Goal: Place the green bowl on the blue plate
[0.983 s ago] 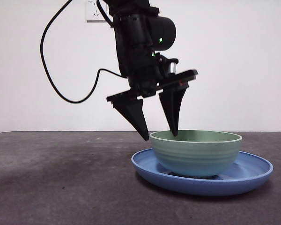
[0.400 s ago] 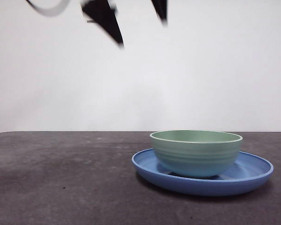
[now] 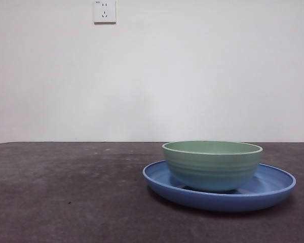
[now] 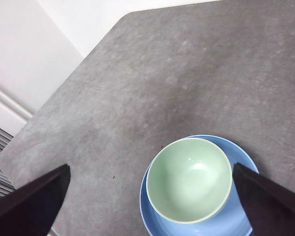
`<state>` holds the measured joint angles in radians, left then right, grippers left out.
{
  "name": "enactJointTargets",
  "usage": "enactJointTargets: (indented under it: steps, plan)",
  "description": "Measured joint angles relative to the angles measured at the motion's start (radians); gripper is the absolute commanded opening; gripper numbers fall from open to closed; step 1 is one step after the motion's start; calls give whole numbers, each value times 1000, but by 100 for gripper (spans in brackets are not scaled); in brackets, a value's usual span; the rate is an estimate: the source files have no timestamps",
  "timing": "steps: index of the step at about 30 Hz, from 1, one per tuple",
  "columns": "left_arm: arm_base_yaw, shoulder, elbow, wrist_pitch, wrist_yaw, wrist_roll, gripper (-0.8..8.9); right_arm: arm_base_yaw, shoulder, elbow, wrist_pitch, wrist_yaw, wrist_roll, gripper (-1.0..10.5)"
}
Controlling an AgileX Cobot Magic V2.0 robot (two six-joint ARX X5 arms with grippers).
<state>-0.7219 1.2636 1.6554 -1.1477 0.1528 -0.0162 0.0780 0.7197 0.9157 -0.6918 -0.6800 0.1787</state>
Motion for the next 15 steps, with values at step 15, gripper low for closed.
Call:
enactJointTargets:
  steps: [15]
  plan:
    - [8,-646,-810,417,0,-141,530,0,0,0,0,0,0,615]
